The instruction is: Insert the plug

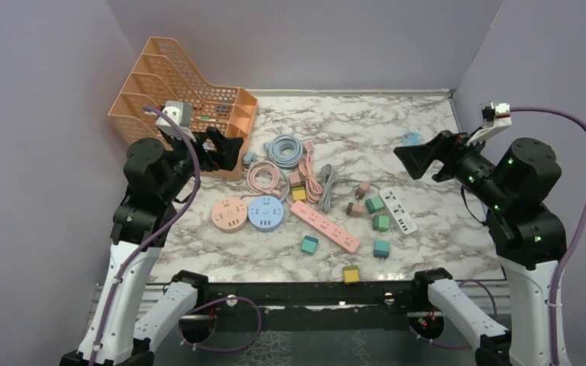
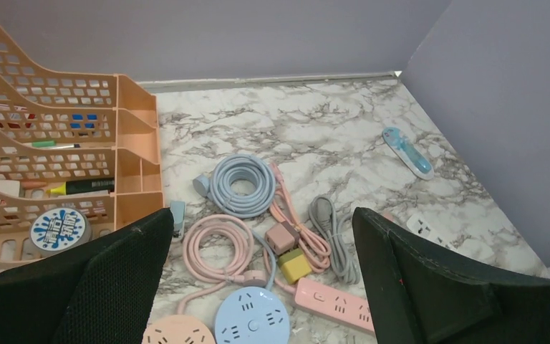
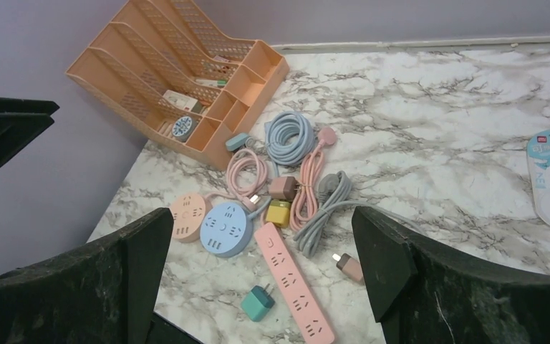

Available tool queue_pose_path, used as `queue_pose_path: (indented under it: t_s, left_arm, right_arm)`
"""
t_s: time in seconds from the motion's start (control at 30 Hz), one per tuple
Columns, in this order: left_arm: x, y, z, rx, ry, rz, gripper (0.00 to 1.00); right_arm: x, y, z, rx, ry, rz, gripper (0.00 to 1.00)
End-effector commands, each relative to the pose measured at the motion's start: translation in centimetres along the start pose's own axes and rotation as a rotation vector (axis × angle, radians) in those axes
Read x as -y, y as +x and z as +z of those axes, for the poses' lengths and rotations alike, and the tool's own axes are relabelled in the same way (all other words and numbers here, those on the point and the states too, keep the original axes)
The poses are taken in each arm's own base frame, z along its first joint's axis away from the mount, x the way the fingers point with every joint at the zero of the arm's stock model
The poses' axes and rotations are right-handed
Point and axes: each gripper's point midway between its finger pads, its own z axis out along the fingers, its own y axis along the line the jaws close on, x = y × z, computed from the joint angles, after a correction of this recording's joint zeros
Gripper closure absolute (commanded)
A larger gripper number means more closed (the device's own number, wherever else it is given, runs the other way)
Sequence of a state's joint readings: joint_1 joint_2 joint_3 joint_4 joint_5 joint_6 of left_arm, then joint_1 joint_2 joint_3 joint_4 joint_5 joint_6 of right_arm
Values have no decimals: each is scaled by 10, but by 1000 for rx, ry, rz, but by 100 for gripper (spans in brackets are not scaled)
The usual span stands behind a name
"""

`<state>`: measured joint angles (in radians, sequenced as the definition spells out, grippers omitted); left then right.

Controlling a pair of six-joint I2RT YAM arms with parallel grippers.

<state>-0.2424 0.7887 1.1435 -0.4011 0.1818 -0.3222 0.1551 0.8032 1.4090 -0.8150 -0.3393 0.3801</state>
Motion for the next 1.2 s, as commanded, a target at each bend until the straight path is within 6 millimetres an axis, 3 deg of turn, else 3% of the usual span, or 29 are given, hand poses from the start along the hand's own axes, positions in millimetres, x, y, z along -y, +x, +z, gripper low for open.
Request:
queue_pose_path:
  t_s: [0.0,0.27,0.4,0.6,0.83,1.03,1.17]
  left_arm:
    - [15,-4,6,25,94,36,1]
    - [39,13,6,-13,234,1,1]
    - [50,30,4,-35,307,-67,1]
    - [49,72,8,-121,335,-183,1]
    - [37,119,13,-238,277,-321,6]
    - [34,142,15,-298,250,-398,14]
    - [35,149,16,-323,248,-413,14]
  right_arm:
    - [6,-9,4,42,28,1,2]
    - [2,5,-1,50,-9,26,0]
    - [11,21,-5,47,33,86,0]
    - [51,87,-4,-196,199,110,2]
    - [102,171,-7,-495,431,174,17]
    - [109,224,14,-612,400,285,31]
    - [113,251,34,-656,357,333,35]
